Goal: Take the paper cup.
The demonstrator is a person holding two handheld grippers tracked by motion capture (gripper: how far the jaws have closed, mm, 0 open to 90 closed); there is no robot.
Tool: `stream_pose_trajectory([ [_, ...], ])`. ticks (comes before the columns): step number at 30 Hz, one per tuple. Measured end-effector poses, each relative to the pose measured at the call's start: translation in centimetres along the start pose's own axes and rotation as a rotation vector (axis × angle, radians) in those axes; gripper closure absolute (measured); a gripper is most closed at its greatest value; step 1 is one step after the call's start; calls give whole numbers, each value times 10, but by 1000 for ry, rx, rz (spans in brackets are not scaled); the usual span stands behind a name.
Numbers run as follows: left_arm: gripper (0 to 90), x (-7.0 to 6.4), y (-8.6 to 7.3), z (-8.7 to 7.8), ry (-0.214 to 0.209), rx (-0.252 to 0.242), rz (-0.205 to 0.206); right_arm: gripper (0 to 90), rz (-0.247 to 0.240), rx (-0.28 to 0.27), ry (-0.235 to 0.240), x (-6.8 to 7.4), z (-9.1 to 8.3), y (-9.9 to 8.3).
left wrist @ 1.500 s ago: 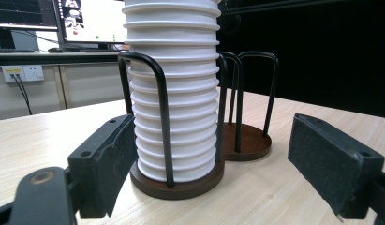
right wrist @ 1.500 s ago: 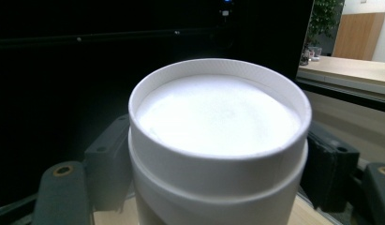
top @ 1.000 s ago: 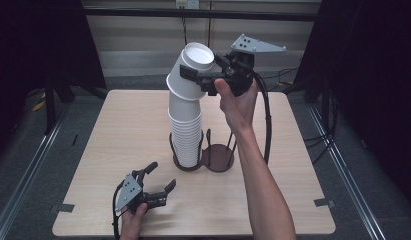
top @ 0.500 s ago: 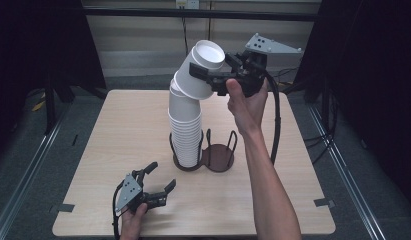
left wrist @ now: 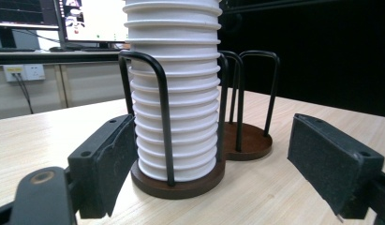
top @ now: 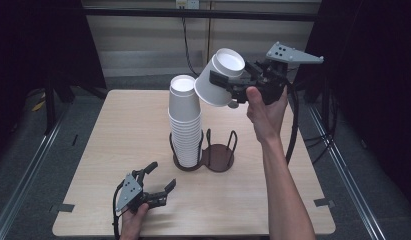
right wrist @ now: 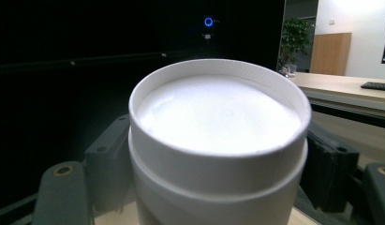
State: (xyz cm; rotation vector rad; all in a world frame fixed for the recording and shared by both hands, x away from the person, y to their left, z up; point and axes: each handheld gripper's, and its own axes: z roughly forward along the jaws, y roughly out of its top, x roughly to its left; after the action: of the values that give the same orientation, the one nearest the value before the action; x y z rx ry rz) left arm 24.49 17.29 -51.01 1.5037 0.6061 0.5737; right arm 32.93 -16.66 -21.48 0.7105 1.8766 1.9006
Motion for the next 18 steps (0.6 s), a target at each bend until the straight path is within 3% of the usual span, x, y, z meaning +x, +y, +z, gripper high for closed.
stream_pose_trajectory([
  [2, 153, 1, 0, 0, -29, -3, -1, 230, 0, 1, 4, -1, -5, -3],
  [3, 156, 2, 0, 0, -34, 2, 21, 230, -1, 3, 2, -1, -7, -4],
  [7, 157, 1, 1, 1, -43, 11, 3, 230, 8, 33, -22, -4, -15, -13],
  [13, 160, 0, 4, 5, -62, 55, 23, 230, 20, 78, -27, -7, -26, -31],
  [18, 160, -2, 18, 5, -121, 35, 17, 230, 44, 93, -17, -9, -32, -52],
])
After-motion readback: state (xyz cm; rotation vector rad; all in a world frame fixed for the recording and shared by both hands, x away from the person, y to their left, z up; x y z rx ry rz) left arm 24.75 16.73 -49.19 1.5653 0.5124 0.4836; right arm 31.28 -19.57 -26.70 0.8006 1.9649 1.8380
